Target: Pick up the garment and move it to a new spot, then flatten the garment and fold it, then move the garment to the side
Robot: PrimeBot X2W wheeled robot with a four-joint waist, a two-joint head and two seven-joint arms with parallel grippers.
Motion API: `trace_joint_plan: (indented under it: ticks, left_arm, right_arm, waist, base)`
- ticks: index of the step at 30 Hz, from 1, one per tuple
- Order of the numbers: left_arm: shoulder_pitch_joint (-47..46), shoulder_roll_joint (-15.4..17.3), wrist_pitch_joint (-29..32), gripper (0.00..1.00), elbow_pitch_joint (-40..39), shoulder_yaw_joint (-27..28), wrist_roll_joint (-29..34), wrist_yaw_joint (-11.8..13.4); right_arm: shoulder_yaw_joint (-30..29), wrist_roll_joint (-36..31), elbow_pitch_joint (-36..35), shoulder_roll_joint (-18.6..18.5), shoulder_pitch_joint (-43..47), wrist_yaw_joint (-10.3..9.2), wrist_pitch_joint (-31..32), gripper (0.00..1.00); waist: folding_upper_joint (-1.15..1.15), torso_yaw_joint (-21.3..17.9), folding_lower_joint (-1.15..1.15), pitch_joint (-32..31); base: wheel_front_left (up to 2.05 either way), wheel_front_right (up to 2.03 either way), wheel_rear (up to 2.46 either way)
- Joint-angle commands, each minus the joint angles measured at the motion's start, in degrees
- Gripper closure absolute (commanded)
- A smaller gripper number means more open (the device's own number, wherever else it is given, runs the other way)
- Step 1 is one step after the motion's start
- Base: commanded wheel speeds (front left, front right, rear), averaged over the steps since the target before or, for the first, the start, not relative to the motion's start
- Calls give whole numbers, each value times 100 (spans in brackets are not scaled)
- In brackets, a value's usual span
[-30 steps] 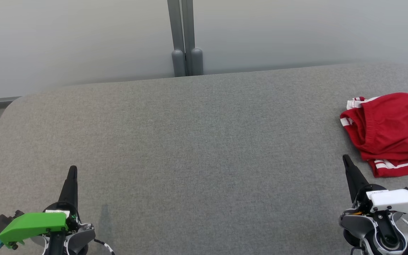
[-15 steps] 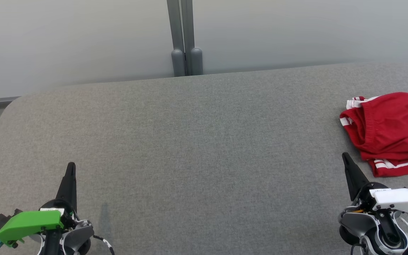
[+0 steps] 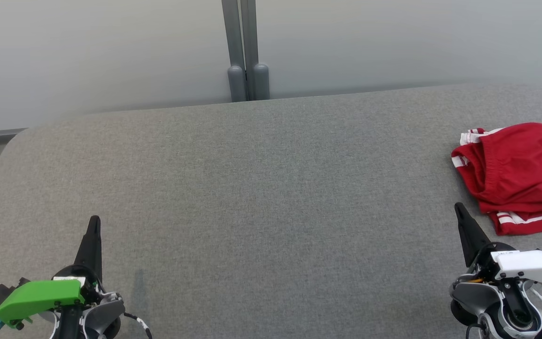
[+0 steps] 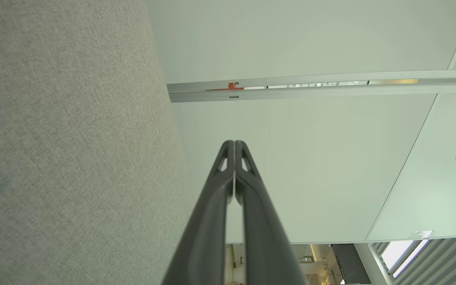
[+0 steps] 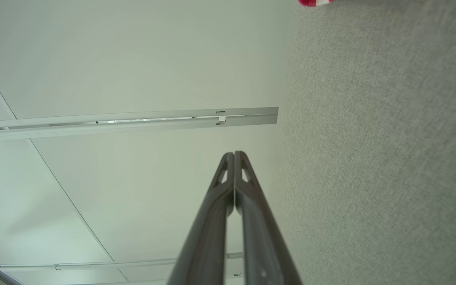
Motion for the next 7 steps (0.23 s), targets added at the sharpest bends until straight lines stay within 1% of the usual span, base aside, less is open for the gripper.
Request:
trace_joint_plan:
  ticks: [1, 7]
  left_arm:
    - [-59, -1, 23, 100, -9, 16, -13, -22]
    - [-59, -1, 22, 100, -9, 16, -13, -22]
  right_arm:
    - [-13, 39, -20, -1, -35, 4, 11, 100]
    - [-15, 36, -19, 0, -35, 4, 13, 100]
  waist:
    - [0, 0, 0, 0]
    - [0, 0, 0, 0]
  base:
    - [0, 0, 0]
    - [0, 0, 0]
